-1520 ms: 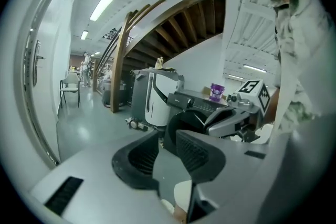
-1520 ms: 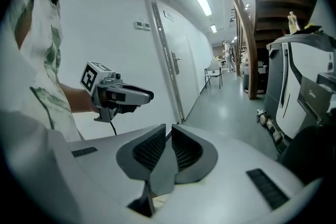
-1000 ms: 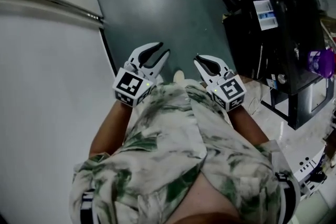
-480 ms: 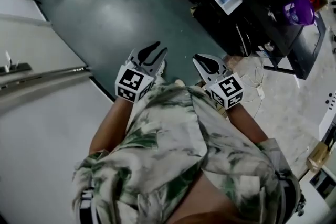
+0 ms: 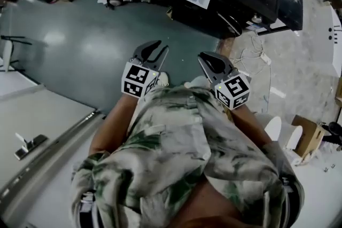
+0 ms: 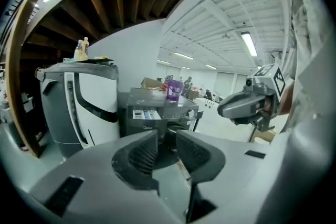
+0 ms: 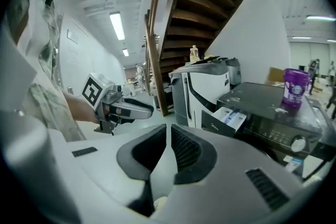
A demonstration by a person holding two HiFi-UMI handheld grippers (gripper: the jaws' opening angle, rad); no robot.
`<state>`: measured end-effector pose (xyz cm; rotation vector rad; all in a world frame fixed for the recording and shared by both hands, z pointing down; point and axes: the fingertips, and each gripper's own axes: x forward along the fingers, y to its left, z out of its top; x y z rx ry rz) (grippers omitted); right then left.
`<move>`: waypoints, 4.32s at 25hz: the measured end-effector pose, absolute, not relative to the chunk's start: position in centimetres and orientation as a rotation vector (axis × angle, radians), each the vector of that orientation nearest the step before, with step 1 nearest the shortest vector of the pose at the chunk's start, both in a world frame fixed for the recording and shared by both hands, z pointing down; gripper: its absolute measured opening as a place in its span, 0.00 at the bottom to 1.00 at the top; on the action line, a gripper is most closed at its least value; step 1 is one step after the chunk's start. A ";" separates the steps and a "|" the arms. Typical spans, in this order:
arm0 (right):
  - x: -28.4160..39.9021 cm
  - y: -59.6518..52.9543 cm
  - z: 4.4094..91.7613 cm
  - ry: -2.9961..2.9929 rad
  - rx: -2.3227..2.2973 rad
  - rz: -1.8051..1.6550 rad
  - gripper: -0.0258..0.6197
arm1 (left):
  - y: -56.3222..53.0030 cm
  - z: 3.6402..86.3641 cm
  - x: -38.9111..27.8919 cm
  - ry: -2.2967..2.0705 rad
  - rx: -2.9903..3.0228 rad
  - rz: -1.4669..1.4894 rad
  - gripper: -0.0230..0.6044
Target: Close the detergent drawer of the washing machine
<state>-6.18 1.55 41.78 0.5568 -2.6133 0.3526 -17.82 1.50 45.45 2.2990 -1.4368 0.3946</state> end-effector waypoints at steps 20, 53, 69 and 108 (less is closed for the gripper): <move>9.2 -5.2 41.6 -2.512 0.912 0.432 0.12 | -11.5 50.9 -8.4 -1.348 2.273 0.486 0.22; 12.3 -18.2 44.3 -2.418 1.013 0.550 0.12 | -25.8 60.0 -10.9 -1.557 2.023 0.670 0.33; 11.1 -19.5 43.9 -2.418 1.015 0.546 0.12 | -26.9 60.0 -11.4 -1.584 2.005 0.672 0.33; 12.4 -21.9 44.3 -2.377 1.122 0.573 0.12 | -32.5 60.0 -11.0 -1.550 2.046 0.695 0.32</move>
